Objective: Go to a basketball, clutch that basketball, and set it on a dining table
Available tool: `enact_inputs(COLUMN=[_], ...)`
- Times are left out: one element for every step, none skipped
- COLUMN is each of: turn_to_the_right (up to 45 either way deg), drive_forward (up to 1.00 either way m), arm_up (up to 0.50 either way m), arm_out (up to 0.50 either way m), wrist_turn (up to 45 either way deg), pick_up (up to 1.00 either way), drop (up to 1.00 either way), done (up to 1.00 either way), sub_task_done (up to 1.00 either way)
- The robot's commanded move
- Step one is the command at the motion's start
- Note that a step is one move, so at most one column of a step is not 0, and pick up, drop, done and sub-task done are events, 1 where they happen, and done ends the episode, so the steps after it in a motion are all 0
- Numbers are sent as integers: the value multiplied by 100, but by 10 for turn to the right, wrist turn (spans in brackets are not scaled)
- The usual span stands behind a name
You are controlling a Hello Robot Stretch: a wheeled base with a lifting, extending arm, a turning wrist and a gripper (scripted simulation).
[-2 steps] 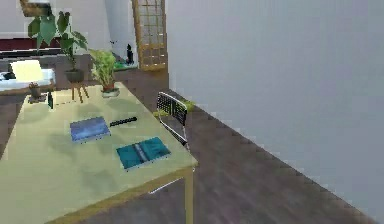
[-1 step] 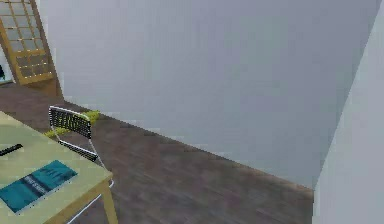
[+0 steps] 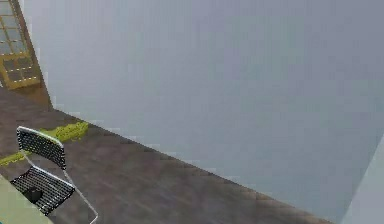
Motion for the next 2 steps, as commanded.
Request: enact_inputs(turn_to_the_right=[300,0], drive_forward=[0,45], arm_up=[0,0], arm_out=[0,0], wrist_turn=[0,0], pick_up=[0,0], drop=[0,0], done=[0,0], sub_task_done=[0,0])
